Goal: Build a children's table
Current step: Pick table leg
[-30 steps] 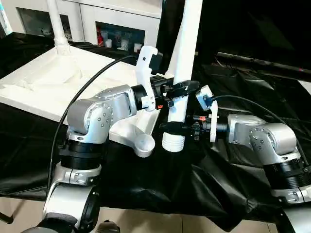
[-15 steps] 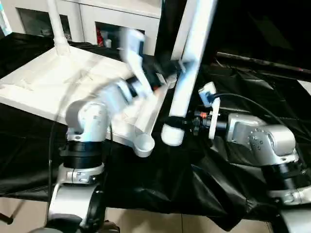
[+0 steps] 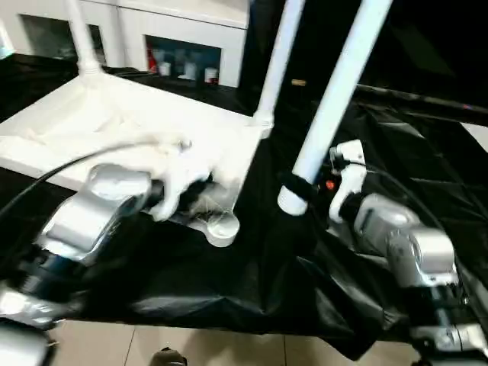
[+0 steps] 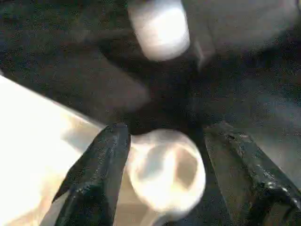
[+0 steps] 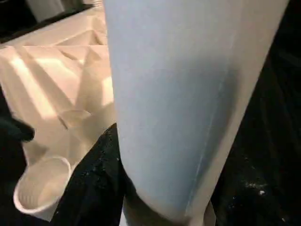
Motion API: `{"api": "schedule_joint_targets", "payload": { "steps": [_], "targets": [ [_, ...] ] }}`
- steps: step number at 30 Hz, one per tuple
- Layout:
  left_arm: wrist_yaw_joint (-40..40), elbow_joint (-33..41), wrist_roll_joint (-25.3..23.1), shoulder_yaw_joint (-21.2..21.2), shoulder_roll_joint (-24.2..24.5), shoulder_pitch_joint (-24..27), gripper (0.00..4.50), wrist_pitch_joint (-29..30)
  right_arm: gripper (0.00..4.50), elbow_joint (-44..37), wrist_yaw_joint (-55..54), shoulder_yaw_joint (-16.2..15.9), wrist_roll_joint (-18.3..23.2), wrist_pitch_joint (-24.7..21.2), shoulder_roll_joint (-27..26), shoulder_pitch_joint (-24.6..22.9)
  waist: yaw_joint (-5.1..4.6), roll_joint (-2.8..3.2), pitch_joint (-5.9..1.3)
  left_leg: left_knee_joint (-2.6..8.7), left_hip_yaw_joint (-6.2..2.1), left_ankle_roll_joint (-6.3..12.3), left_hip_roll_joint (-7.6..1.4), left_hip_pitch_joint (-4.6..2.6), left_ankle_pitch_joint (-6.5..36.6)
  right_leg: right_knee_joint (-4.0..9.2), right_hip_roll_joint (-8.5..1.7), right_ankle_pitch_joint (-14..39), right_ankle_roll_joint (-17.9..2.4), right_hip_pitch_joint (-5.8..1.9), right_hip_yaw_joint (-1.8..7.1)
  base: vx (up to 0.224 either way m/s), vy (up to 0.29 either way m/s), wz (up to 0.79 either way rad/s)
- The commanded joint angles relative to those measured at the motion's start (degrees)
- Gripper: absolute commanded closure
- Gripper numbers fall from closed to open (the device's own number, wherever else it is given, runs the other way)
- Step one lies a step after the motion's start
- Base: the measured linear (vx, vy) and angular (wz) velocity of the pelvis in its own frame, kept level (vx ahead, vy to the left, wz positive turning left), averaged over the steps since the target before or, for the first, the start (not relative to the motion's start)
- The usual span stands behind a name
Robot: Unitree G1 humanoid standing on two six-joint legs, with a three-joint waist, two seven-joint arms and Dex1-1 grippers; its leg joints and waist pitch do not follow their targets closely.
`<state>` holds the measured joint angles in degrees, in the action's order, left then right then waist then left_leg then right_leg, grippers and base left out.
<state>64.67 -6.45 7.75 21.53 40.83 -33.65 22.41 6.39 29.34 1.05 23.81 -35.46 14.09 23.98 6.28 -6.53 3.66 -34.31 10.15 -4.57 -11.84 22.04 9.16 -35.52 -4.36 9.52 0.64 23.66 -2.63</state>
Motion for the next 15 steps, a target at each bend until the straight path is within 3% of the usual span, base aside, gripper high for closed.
{"api": "schedule_joint_targets", "payload": {
  "steps": [1,3,4,6,8,15],
  "targets": [
    [0.9,-2.8,-4.3,2.5,0.9,-2.1,1.51,-3.0,2.59,-2.2,-0.9,0.9,-0.7,1.0,0.2,-0.4,-0.50,1.04,-3.96,4.83,-0.34,-6.08,-0.99,-1.63,17.5,4.23,-3.06,20.0,-5.7,-1.80,1.83,0.000,0.000,0.00],
    [0.8,-4.7,-6.1,3.7,1.1,-3.0,1.51,-4.5,2.59,-1.8,-0.9,0.7,-1.1,1.6,-0.1,-0.5,-0.61,1.31,-3.96,4.74,-0.41,-6.15,-1.07,-1.71,18.3,4.16,-3.28,21.1,-6.1,-1.65,1.88,0.000,0.000,0.00],
    [0.7,-5.6,-6.8,4.2,1.1,-3.4,1.51,-5.1,2.59,-1.6,-0.9,0.5,-1.3,2.0,-0.3,-0.5,-0.58,1.02,-3.97,4.71,-0.42,-6.02,-1.12,-1.68,18.4,4.20,-3.39,21.5,-6.3,-1.61,1.87,0.000,0.000,0.00],
    [0.9,-6.3,-7.4,4.6,1.2,-3.6,1.51,-5.8,2.59,-1.5,-1.0,0.4,-1.5,2.3,-0.4,-0.5,-0.54,1.14,-3.94,4.73,-0.47,-5.98,-1.13,-1.59,18.3,4.19,-3.50,21.9,-6.4,-1.58,1.89,0.000,0.000,0.00],
    [-0.2,-9.6,-10.9,6.5,1.1,-4.7,1.51,-8.0,2.59,-0.5,-1.1,-0.1,-1.9,2.9,-1.0,0.1,-0.56,1.10,-3.95,4.67,-0.40,-5.76,-1.07,-1.61,18.0,4.18,-3.37,21.4,-6.4,-1.44,1.90,0.000,0.000,0.00],
    [-4.0,-17.6,-15.9,7.9,-0.8,-6.3,1.51,-12.6,2.59,-0.8,-1.4,-1.0,-1.8,3.0,-1.6,0.4,-0.65,1.41,-4.10,4.66,-0.42,-5.81,-1.14,-1.65,17.4,3.91,-3.38,18.5,-7.4,-1.53,1.92,0.000,0.000,0.00]
  ]
}}
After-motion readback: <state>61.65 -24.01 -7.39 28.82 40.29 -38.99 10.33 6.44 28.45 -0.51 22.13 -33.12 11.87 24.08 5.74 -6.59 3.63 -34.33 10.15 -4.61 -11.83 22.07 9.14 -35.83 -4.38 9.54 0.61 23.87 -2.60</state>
